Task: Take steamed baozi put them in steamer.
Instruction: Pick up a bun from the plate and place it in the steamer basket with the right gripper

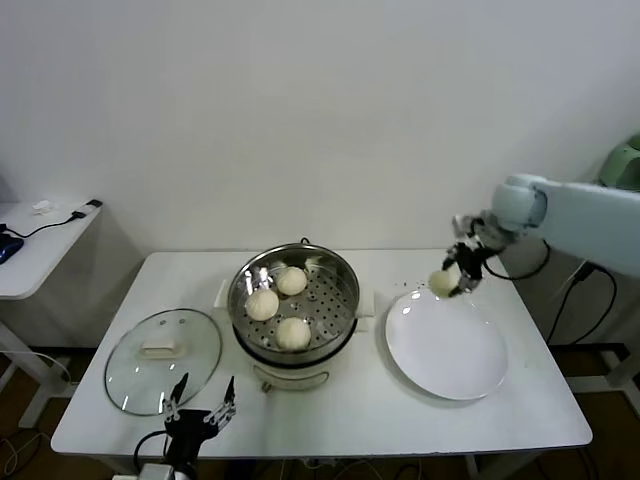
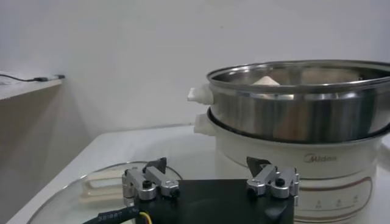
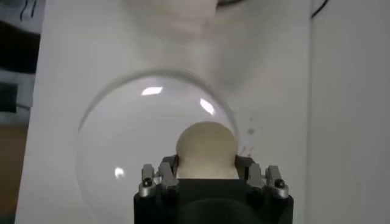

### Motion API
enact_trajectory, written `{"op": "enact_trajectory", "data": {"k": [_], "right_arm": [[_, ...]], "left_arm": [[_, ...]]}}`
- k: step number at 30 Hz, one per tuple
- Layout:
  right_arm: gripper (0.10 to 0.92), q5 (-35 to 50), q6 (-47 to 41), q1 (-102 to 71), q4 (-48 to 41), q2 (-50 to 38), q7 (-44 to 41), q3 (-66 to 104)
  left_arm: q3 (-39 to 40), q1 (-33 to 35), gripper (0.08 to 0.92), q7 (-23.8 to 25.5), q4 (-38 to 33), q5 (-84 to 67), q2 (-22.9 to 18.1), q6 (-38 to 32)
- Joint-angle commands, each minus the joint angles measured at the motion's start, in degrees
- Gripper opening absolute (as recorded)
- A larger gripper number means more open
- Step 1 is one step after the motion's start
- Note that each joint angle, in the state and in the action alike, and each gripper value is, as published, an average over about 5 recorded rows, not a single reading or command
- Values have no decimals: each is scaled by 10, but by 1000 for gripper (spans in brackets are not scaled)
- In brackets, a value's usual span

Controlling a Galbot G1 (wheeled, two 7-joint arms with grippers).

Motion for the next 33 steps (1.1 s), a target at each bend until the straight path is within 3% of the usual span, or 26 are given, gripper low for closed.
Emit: {"op": "enact_trajectory", "data": {"k": [1,13,33], "right_arm": [[628,209,-49,179,98,138,30,-43],[628,214,-118,29,89,240,125,-10],[628,121,-124,-124,-18,238,150,25]], "left_arm": [[3,-2,823,0,-2,-2,4,-1],[2,0,823,-1,-3,-6,8,-6],[-3,-2,823,-1,2,-15,8,-6]]}}
